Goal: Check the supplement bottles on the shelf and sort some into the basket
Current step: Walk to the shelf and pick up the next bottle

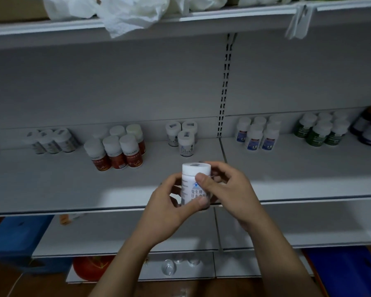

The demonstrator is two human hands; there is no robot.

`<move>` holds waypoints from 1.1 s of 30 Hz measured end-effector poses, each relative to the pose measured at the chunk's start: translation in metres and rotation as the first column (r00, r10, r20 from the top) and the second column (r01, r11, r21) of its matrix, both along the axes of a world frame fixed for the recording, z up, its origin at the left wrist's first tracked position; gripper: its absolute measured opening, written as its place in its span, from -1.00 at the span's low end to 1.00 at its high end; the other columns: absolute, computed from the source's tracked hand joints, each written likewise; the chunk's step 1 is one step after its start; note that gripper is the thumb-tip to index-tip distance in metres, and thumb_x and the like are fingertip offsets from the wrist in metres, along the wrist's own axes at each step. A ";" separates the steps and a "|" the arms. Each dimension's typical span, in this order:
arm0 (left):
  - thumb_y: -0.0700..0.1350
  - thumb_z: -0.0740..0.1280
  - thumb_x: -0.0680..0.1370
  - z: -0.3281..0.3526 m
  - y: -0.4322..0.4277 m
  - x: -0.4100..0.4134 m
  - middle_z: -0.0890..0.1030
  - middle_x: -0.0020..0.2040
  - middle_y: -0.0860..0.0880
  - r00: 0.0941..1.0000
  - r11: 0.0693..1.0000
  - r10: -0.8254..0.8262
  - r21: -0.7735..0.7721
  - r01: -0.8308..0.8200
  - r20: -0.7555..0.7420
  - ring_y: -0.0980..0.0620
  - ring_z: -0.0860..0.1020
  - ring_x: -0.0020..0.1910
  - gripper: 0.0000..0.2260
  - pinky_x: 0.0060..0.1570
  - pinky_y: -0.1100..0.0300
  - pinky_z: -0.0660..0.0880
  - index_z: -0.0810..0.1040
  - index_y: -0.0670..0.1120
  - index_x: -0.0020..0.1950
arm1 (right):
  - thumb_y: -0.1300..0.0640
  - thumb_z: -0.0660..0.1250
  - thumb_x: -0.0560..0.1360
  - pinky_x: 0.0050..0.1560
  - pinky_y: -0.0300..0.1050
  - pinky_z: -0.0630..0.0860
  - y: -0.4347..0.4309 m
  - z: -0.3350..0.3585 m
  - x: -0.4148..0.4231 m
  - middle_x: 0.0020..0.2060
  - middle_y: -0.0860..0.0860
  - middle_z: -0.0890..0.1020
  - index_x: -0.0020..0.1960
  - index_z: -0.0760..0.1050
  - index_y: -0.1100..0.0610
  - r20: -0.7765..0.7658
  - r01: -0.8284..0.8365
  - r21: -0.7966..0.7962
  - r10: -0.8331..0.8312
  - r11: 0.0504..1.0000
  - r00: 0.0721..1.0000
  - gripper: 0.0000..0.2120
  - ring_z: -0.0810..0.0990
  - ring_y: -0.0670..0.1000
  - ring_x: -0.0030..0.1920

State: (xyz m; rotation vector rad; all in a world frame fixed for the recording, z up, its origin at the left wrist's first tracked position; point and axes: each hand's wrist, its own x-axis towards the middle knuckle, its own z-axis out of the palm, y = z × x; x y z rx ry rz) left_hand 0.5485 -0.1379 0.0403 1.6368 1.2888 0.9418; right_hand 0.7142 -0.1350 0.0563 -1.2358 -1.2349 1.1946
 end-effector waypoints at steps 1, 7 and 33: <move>0.19 0.51 0.27 -0.002 0.001 -0.002 0.65 -0.04 0.15 1.000 1.000 0.005 -0.013 -0.005 -0.001 0.14 0.59 -0.08 -0.51 -0.23 0.32 0.49 0.54 0.11 0.15 | 0.13 0.48 0.43 -0.27 -0.24 0.55 0.001 -0.001 0.000 -0.17 -0.05 0.68 0.06 0.60 0.02 -0.021 -0.018 -0.039 0.017 0.999 1.000 -0.78 0.64 -0.13 -0.21; -0.03 0.57 0.32 -0.025 0.015 -0.017 0.55 0.08 0.16 0.983 0.992 0.110 0.075 -0.100 -0.145 0.24 0.51 -0.03 -0.50 -0.21 0.41 0.43 0.49 0.13 0.21 | -0.03 0.55 0.32 -0.06 -0.21 0.57 0.017 -0.004 -0.012 -0.09 -0.14 0.64 0.13 0.54 -0.08 0.426 -0.005 -0.005 0.007 1.000 0.905 -0.59 0.60 -0.24 -0.19; 0.12 0.35 0.52 -0.023 0.115 -0.097 0.56 0.21 0.00 0.792 0.990 0.039 0.130 0.051 -0.609 0.00 0.50 0.20 -0.55 0.16 0.13 0.42 0.44 0.00 0.35 | -0.06 0.39 0.44 0.15 0.00 0.35 0.195 -0.044 -0.091 0.07 0.13 0.61 0.05 0.63 0.03 0.925 -0.030 0.272 -0.253 0.962 0.284 -0.75 0.44 0.22 0.25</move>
